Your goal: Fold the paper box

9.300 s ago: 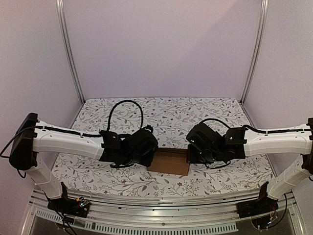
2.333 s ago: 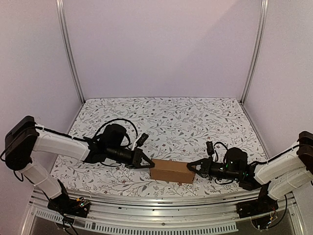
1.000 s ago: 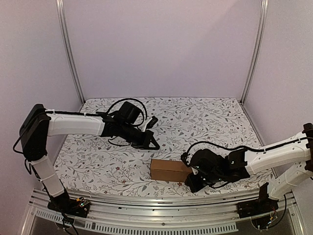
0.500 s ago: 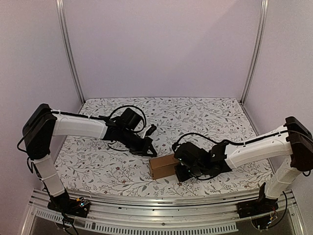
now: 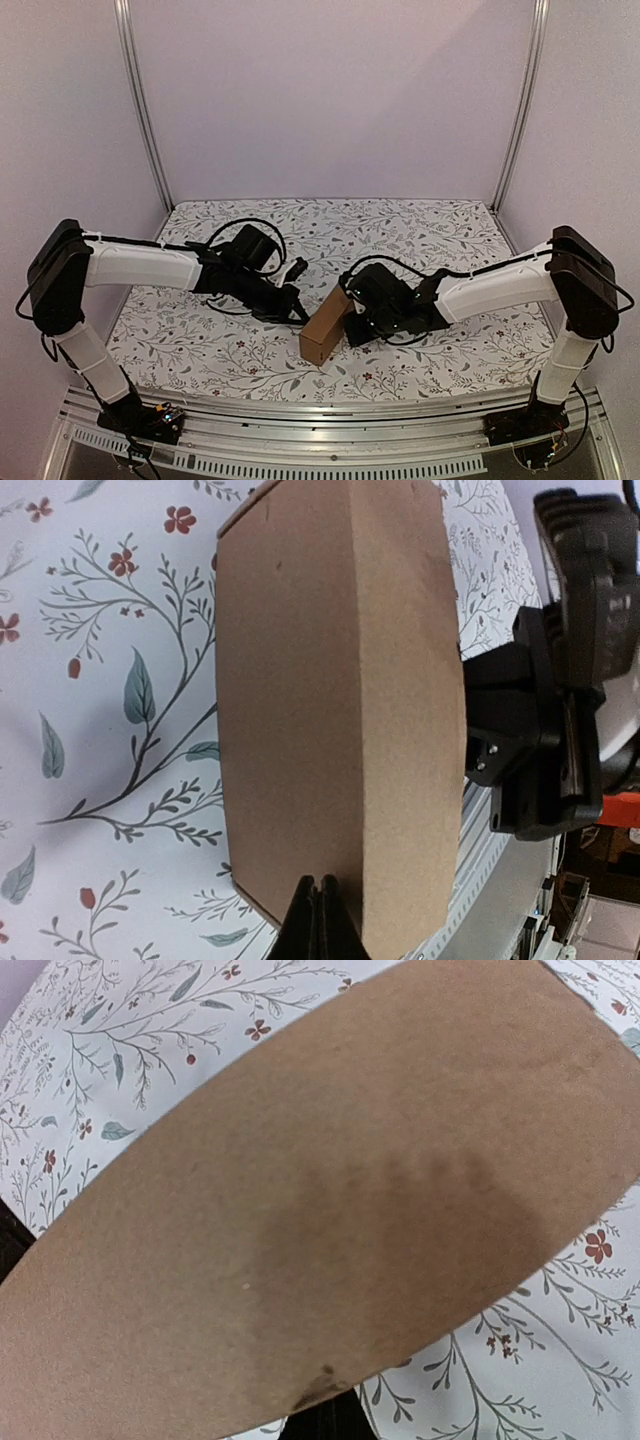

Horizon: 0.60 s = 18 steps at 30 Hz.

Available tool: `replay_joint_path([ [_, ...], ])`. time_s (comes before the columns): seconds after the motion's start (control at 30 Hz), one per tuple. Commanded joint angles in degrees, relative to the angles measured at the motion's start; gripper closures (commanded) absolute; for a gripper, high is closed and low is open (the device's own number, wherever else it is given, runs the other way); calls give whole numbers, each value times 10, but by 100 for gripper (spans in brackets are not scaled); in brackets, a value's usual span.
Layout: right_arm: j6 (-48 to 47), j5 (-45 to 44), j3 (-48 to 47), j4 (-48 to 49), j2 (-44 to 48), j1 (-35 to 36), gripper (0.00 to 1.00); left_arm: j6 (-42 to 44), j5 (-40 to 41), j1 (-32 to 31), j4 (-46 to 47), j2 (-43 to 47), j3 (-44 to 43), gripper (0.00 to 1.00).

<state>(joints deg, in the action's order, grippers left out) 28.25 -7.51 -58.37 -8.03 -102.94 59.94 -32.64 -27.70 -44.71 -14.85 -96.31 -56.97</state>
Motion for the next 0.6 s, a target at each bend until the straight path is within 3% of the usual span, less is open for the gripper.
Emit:
replay_joint_path([
  [0.0, 26, 57, 38, 59, 14, -39, 100, -10, 15, 8, -1, 31, 22, 100],
  [0.27, 99, 59, 107, 127, 38, -58, 100, 9, 25, 9, -12, 11, -10, 100],
  [0.57, 236, 68, 142, 239, -12, -67, 100, 38, 23, 10, -29, -32, -75, 100],
])
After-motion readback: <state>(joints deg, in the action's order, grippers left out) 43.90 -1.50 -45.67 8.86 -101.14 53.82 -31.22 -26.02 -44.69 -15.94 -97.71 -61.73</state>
